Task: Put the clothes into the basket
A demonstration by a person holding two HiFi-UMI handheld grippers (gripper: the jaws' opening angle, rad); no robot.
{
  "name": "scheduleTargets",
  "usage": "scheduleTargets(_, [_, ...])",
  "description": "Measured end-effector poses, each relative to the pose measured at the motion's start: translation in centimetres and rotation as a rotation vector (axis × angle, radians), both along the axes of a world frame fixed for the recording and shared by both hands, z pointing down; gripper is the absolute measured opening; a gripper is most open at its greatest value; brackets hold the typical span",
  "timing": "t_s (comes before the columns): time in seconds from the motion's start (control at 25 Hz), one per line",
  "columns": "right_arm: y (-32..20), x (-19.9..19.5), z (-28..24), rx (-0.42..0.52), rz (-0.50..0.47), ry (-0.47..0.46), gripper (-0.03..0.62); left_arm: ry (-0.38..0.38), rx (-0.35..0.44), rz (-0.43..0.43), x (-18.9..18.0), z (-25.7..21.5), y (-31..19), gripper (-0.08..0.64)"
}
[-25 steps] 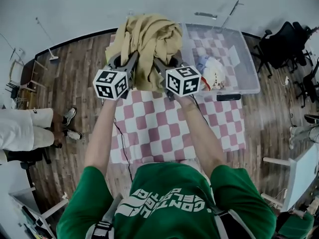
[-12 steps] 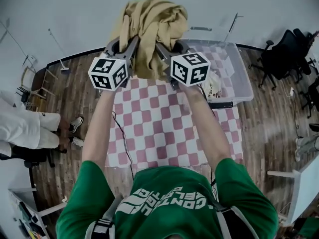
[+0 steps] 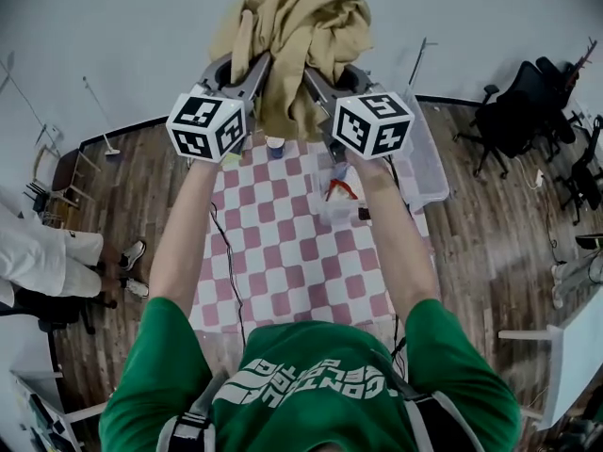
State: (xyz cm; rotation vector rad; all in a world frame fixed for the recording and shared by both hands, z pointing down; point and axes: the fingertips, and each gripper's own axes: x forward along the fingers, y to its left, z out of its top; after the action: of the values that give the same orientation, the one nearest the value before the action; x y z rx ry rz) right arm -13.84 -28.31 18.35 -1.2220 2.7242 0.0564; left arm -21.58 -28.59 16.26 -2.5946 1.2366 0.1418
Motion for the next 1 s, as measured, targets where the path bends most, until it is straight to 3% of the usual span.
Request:
scheduleTargets(0.48, [-0.7,12.9,1.4,-0.025,0.162,-0.006,0.117,-0.027,-0.028,0.155,13.1,1.4,-1.8,0.064])
scheduleTargets(0.76, [-2.1,17.8,4.3,-0.078,0.234,-0.012,0.117,-0.044,-0.077,0.215,18.2,4.2,-3.6,0.064])
scheduleTargets(1.0, [-4.1,21.2,9.0,-0.173,0.272,-0.007,0.116,-0.050,-0.172,0.236,21.7,9.1,-5.9,0.064])
